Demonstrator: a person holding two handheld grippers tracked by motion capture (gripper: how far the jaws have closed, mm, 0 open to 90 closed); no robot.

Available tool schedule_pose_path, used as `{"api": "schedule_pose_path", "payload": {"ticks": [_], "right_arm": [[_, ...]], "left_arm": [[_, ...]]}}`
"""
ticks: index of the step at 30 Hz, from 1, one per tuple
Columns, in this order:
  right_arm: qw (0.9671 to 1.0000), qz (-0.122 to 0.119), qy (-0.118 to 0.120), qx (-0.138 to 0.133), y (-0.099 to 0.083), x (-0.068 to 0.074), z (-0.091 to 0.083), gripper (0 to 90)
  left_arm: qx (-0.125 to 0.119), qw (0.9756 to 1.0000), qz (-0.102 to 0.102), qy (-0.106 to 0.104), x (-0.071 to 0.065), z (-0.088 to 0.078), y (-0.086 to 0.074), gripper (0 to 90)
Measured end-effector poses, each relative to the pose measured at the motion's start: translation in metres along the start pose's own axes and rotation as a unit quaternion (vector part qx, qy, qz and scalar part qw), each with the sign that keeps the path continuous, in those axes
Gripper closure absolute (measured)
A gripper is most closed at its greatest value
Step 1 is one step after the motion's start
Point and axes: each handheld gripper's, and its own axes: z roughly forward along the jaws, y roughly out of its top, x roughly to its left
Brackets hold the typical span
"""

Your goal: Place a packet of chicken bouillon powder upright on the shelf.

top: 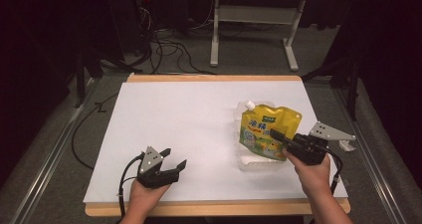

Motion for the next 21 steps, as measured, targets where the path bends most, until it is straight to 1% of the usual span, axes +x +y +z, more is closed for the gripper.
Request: {"api": "schedule_pose_path", "payload": {"ticks": [4, 14, 20, 21], "right_arm": [[0.9999, -0.004, -0.009, 0.007, -0.003, 0.002, 0.003, 90.0], [0.9998, -0.004, -0.015, 0.016, -0.007, 0.001, 0.007, 90.0], [0.9994, -0.003, -0.018, 0.030, -0.014, -0.001, 0.011, 89.8], [0.9991, 0.002, -0.020, 0.036, -0.017, -0.003, 0.012, 89.5]], "left_arm": [[-0.001, 1.0000, -0.002, -0.001, -0.001, 0.001, 0.000, 30.5], [0.002, 1.0000, 0.000, -0.002, 0.000, 0.001, 0.000, 30.5], [0.004, 1.0000, 0.001, -0.004, -0.001, 0.002, 0.000, 30.5], [0.004, 1.0000, 0.001, -0.004, -0.001, 0.002, 0.000, 30.5]]}}
